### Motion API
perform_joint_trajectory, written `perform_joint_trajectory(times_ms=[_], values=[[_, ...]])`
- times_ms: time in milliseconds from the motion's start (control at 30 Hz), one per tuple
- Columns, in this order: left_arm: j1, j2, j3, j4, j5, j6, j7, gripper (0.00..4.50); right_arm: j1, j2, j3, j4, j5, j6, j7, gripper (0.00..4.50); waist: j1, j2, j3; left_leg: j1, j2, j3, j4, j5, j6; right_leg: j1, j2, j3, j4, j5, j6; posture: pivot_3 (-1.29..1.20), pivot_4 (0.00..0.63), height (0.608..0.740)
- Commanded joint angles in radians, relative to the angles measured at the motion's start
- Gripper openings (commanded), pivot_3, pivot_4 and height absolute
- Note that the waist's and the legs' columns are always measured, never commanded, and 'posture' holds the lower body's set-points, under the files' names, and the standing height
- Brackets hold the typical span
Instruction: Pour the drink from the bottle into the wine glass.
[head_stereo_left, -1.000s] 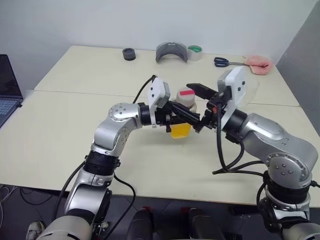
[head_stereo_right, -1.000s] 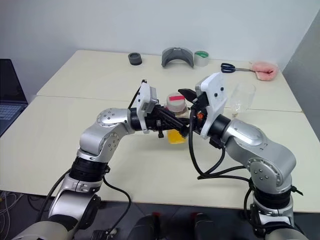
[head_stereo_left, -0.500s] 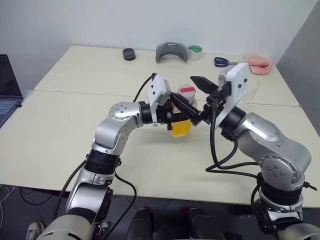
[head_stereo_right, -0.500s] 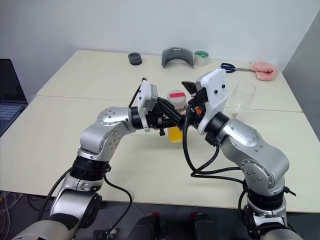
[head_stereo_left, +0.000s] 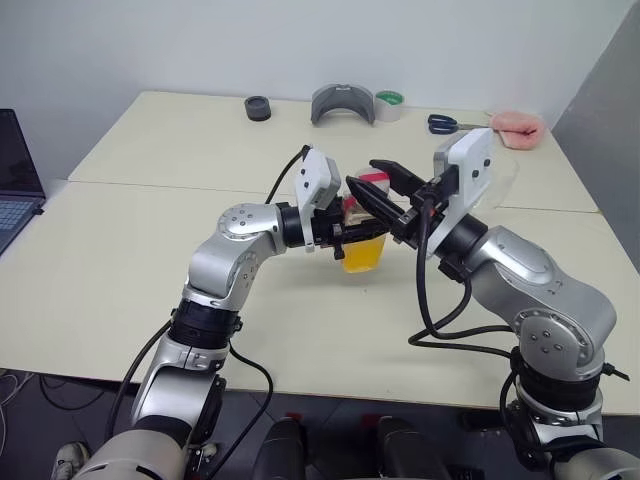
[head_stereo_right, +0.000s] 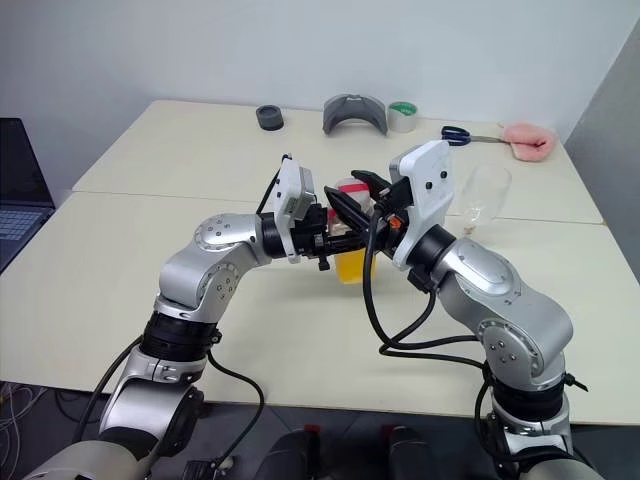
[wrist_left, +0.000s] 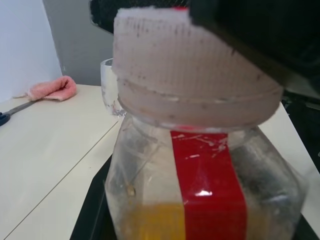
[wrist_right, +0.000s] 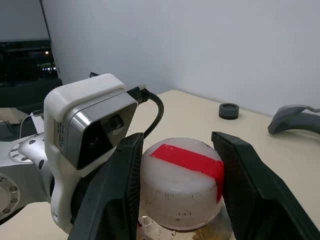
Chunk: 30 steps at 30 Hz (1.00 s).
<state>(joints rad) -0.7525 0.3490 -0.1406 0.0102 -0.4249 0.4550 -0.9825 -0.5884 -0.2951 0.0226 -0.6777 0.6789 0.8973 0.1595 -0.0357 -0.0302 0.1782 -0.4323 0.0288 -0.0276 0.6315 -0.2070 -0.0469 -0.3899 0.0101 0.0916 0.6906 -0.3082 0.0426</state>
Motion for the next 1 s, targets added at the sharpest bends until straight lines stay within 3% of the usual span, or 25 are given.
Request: perform_joint_trajectory(times_ms=[33, 133, 233, 367, 500, 700, 967, 1000], values=[[-0.003, -0.003, 0.014, -0.062, -0.025, 0.01, 0.004, 1.72, -0.027, -0.003, -0.004, -0.01, -0.005, -0.04, 0.029, 1.84, 0.0, 0.0, 0.0, 0.0, 0.0, 0.0, 0.0, 0.0, 0.0, 0.0, 0.0, 0.0, 0.0, 0.0, 0.0, 0.0, 0.15, 0.74], [0.008, 0.005, 0.009, -0.103, -0.048, 0.037, -0.011, 1.72, -0.046, -0.021, -0.028, 0.036, 0.015, -0.06, 0.083, 1.84, -0.001, 0.0, 0.0, 0.0, 0.0, 0.0, 0.0, 0.0, 0.0, 0.0, 0.0, 0.0, 0.0, 0.0, 0.0, 0.0, 0.15, 0.74], [0.025, 0.034, 0.003, -0.169, -0.08, 0.075, -0.05, 1.72, -0.09, -0.074, -0.09, 0.139, 0.105, -0.062, 0.232, 1.84, -0.003, 0.0, 0.0, 0.0, 0.0, 0.0, 0.0, 0.0, 0.0, 0.0, 0.0, 0.0, 0.0, 0.0, 0.0, 0.0, 0.15, 0.74], [0.046, 0.091, 0.012, -0.276, -0.165, 0.146, -0.106, 1.72, -0.165, -0.185, -0.062, 0.285, 0.133, -0.122, 0.54, 1.84, -0.004, 0.001, 0.001, 0.0, 0.0, 0.0, 0.0, 0.0, 0.0, 0.0, 0.0, 0.0, -0.001, 0.0, 0.0, 0.0, 0.15, 0.74], [0.053, 0.136, 0.038, -0.369, -0.27, 0.214, -0.144, 1.72, -0.258, -0.207, 0.002, 0.434, 0.137, -0.165, 0.775, 1.84, -0.013, 0.001, 0.001, 0.0, 0.001, 0.0, 0.0, 0.0, 0.0, 0.0, 0.001, -0.001, -0.001, 0.0, 0.0, 0.0, 0.15, 0.74], [0.037, 0.165, 0.047, -0.366, -0.287, 0.225, -0.154, 1.72, -0.312, -0.202, 0.045, 0.518, 0.109, -0.205, 0.9, 1.84, -0.015, 0.001, 0.001, 0.0, 0.001, -0.001, 0.0, 0.0, 0.0, 0.001, 0.001, -0.002, 0.0, 0.0, 0.0, 0.0, 0.15, 0.74], [0.032, 0.147, 0.057, -0.297, -0.236, 0.182, -0.111, 1.72, -0.245, -0.266, -0.006, 0.432, 0.141, -0.145, 0.875, 4.46, -0.011, 0.001, 0.001, 0.0, 0.001, -0.001, 0.0, 0.0, 0.0, 0.001, -0.001, -0.002, 0.0, 0.0, 0.0, 0.0, 0.15, 0.74], [0.032, 0.14, 0.059, -0.288, -0.23, 0.177, -0.1, 1.72, -0.234, -0.276, -0.023, 0.409, 0.153, -0.128, 0.851, 4.46, -0.01, 0.001, 0.001, 0.0, 0.001, -0.001, 0.0, 0.0, 0.0, 0.001, -0.001, -0.002, 0.0, 0.0, 0.0, 0.0, 0.15, 0.74]])
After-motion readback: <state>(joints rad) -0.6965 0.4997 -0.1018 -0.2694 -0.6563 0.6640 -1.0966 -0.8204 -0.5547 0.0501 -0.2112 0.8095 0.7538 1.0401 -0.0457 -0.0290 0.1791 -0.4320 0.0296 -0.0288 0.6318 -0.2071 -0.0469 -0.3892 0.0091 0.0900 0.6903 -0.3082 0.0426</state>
